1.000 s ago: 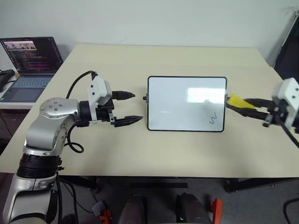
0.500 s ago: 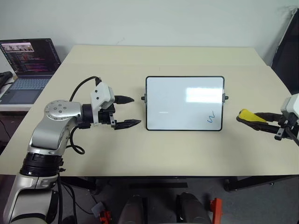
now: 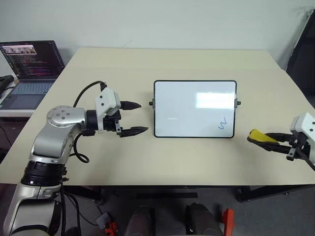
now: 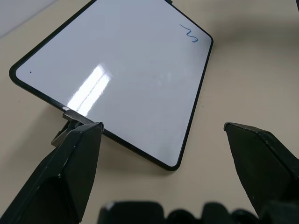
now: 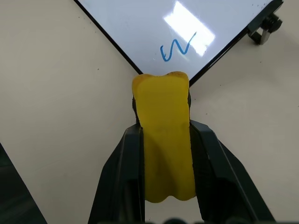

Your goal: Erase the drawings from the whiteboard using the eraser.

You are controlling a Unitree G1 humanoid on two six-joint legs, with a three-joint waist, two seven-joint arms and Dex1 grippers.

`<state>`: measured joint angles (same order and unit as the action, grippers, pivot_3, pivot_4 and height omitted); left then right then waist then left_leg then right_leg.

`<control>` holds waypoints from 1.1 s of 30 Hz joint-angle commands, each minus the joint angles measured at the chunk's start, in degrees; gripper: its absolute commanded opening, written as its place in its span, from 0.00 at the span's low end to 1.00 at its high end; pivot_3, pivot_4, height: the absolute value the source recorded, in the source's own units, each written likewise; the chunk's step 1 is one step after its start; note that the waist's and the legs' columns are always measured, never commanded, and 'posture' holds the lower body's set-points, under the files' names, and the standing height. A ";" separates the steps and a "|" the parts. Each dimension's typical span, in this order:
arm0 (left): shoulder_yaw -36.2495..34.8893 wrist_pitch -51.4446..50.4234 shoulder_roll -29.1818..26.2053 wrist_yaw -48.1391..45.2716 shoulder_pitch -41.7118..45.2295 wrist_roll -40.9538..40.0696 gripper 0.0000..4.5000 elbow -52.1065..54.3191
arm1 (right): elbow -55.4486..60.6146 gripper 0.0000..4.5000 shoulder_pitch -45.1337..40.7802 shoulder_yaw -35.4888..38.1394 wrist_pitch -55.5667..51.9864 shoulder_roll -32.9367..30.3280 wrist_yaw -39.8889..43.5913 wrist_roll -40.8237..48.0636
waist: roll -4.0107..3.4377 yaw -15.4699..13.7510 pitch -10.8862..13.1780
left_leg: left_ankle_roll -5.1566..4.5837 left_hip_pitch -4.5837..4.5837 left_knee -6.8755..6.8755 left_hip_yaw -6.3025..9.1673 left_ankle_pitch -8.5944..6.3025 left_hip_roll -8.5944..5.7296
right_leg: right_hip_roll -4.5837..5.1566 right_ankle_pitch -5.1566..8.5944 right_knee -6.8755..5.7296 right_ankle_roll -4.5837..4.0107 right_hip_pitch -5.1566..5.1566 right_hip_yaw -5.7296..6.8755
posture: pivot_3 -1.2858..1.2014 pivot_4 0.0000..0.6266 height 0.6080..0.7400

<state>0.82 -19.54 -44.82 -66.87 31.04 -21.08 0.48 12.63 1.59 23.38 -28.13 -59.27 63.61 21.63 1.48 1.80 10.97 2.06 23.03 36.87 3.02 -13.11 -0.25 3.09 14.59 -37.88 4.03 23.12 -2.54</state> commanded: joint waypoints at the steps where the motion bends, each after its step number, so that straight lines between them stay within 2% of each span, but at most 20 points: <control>1: -0.30 0.85 -0.05 -0.09 0.76 0.37 1.00 0.36 | 1.12 0.21 -0.39 2.68 0.09 -1.32 -0.28 0.72 | 0.00 0.01 0.00 | 0.00 0.00 0.00 0.00 0.00 0.00 | 0.00 0.00 0.00 0.00 0.00 0.00 | 0.52 0.24 1.00; 18: 0.60 1.01 0.39 -0.31 0.97 0.32 1.00 0.23 | 2.44 0.21 0.50 2.72 -1.02 -1.18 -0.58 1.02 | 0.00 -0.01 0.00 | 0.00 0.00 0.00 0.01 0.00 0.00 | 0.00 0.00 -0.01 0.00 0.00 0.01 | 0.52 0.24 1.00; 24: 0.61 1.15 0.45 -0.50 1.68 0.50 1.00 -0.32 | 3.54 0.21 -2.36 2.90 -2.05 -0.31 -2.29 2.76 | 0.00 0.03 0.00 | 0.00 -0.01 0.00 0.01 0.00 0.01 | 0.00 0.00 -0.01 0.00 0.00 0.01 | 0.52 0.24 1.00; 29: 0.86 1.47 0.91 -0.50 2.84 0.77 1.00 -1.04 | 2.04 0.21 -12.94 0.45 -1.31 5.69 -10.83 4.32 | 0.00 0.12 0.00 | 0.00 -0.02 0.04 0.01 0.00 0.02 | -0.01 -0.01 -0.05 0.00 -0.01 0.00 | 0.52 0.24 1.00; 33: 1.68 1.67 2.18 -0.60 3.26 1.08 1.00 -1.18 | -0.18 0.21 -18.00 -5.05 4.15 15.01 -17.88 1.31 | 0.07 0.01 -0.03 | 0.01 0.00 0.03 0.06 0.01 0.00 | 0.00 -0.05 -0.05 -0.07 -0.02 0.04 | 0.52 0.24 1.00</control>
<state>2.43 -18.69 -43.02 -67.08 33.15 -20.04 -1.10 12.83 -14.96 20.07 -27.30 -46.57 49.00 23.99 1.55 1.81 10.94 2.06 23.02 36.89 3.08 -13.11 -0.25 3.08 14.48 -37.92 3.86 23.09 -2.50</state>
